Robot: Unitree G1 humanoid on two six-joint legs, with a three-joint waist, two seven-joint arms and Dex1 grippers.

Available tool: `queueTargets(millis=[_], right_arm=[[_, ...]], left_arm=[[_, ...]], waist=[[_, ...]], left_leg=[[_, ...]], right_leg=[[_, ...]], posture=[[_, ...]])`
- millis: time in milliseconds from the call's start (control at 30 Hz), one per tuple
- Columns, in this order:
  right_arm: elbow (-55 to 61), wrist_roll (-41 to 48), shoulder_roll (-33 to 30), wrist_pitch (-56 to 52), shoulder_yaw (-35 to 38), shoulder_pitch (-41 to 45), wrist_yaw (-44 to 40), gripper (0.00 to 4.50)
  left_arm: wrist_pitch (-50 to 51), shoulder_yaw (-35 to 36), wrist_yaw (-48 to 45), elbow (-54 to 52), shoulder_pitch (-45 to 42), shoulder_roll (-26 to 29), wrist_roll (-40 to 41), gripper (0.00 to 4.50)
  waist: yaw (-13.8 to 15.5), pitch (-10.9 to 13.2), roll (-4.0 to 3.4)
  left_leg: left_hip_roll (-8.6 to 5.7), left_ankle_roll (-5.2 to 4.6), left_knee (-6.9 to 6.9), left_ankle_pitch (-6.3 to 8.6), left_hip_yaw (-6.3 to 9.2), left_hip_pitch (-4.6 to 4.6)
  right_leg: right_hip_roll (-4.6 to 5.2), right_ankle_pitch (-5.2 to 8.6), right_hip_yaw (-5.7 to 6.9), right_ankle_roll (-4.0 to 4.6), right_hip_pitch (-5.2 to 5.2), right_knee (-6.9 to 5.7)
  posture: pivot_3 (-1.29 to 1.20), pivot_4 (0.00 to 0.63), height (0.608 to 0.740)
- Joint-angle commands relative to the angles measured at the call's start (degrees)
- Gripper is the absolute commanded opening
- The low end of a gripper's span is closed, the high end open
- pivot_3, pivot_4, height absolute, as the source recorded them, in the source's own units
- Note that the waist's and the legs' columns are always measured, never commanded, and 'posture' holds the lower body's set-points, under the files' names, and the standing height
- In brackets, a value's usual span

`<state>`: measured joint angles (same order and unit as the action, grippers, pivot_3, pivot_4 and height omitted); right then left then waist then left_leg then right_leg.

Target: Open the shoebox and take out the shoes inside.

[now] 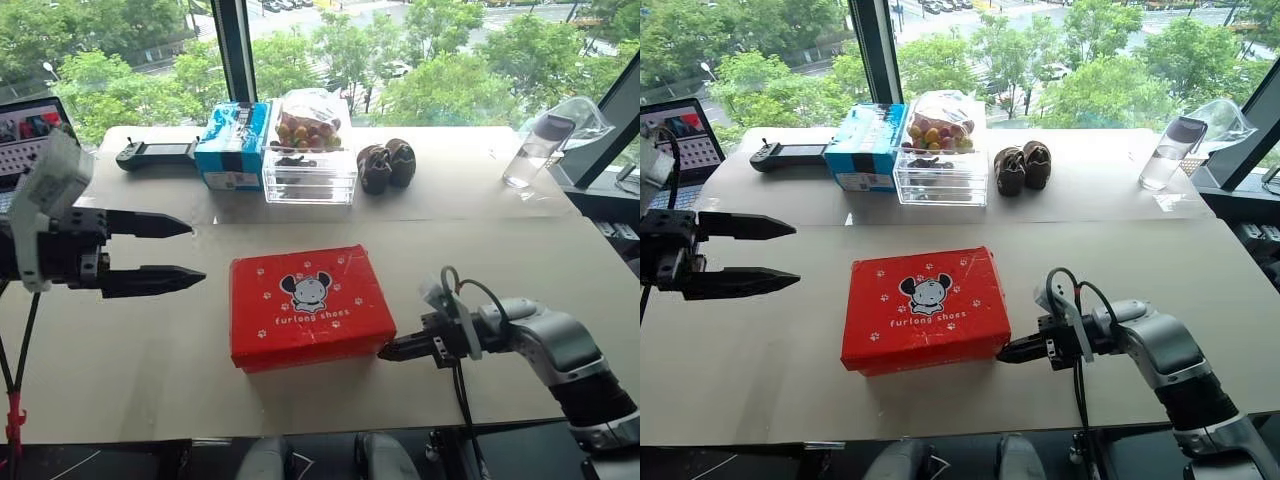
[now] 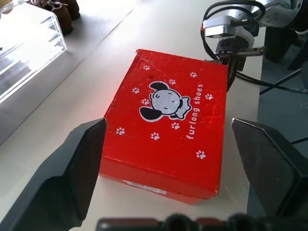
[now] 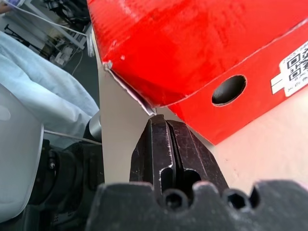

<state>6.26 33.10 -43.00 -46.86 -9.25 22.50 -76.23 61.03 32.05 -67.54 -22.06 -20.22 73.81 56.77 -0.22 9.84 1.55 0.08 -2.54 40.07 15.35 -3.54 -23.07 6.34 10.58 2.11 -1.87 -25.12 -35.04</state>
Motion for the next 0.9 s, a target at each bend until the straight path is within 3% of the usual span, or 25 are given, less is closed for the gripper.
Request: queueTargets(millis=[33,267,433,500,700,900], right_arm=[[2.9,7.0,0.8,-3.7,6.1,2.5,0.9,0.0],[0.1,15.2,5.4,-9.8,13.6,19.9,8.8,0.0],[-17.5,-0.2,16.9,4.3,12.3,34.7,29.8,0.0],[-21.1,-3.1,18.3,6.7,12.5,37.7,32.9,0.0],[-13.0,-0.4,10.7,1.6,6.7,37.0,16.5,0.0],[-5.1,-7.7,2.9,8.6,-6.6,34.5,2.4,1.7]], left_arm=[[2.0,5.4,0.6,-0.8,0.1,1.1,2.4,4.48],[10.4,15.6,6.9,-2.6,2.1,-1.4,10.1,4.48],[13.4,19.5,10.8,-4.2,3.0,-2.0,16.8,4.48],[13.8,20.3,12.4,-4.8,3.5,-2.1,18.7,4.48],[13.6,21.7,15.0,-6.8,7.5,-2.9,20.3,4.48],[9.4,17.4,13.8,-7.6,11.1,-2.8,15.2,4.5]], waist=[[0.0,0.0,0.0],[-0.9,0.0,-0.02],[-0.9,0.0,0.09],[-0.6,0.0,0.08],[0.1,0.0,0.08],[-1.0,0.0,0.09]], left_leg=[[0.0,-0.09,-0.01,0.05,0.01,0.02],[0.03,-0.17,-0.1,0.1,-0.01,0.19],[0.08,0.25,-0.15,-0.14,-0.02,0.2],[-0.02,0.27,-0.19,-0.16,-0.04,0.15],[-0.04,0.26,-0.2,-0.15,0.08,-0.16],[-0.04,0.2,-0.23,-0.11,0.03,-0.1]], right_leg=[[-0.01,0.0,0.0,0.0,0.0,-0.02],[-0.06,-0.02,-0.14,0.03,0.01,-0.08],[-0.11,-0.02,-0.09,0.14,0.01,-0.09],[-0.07,-0.04,-0.15,0.16,-0.1,-0.13],[-0.02,-0.06,0.07,0.14,-0.15,-0.12],[-0.07,-0.04,0.06,0.07,-0.1,0.02]], posture=[[0.0,0.15,0.74],[0.0,0.15,0.74],[0.0,0.15,0.74],[0.0,0.15,0.74],[0.0,0.15,0.74],[0.0,0.15,0.74]])
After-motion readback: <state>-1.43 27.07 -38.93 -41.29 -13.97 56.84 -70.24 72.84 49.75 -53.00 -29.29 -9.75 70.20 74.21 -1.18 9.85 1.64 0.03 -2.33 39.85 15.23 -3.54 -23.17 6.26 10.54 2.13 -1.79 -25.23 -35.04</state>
